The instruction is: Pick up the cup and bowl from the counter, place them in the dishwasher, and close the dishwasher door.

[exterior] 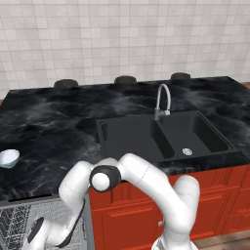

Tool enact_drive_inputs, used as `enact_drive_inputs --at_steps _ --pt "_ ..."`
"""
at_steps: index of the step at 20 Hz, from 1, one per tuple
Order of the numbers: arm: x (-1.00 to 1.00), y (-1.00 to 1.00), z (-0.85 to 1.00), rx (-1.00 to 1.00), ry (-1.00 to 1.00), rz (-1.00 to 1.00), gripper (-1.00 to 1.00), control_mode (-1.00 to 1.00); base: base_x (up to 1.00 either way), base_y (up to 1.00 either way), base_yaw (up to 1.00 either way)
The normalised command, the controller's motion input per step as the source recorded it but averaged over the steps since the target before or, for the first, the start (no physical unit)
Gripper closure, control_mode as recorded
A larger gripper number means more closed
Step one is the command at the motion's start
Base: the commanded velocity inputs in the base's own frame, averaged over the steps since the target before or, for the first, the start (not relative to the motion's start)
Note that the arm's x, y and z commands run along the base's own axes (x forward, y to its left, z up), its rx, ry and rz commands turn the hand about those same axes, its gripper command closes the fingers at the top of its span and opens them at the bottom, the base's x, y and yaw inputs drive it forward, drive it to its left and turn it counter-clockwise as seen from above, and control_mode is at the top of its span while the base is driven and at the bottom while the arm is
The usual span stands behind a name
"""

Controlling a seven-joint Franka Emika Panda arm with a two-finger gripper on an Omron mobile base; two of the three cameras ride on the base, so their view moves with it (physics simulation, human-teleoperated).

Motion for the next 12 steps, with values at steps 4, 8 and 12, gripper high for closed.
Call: enact_drive_inputs --at_steps 4,8,12 --pt "-0.33 0.19 0.55 0.10 -0.04 0.00 -1.00 -1.00 0.00 0.00 0.00" --pt "-0.26 0.09 0.46 0.15 0.00 0.00 -1.00 -1.00 0.00 0.00 0.00" --pt "-0.24 0.01 0.67 0.20 0.00 0.00 -1.00 -1.00 0.00 0.00 0.00"
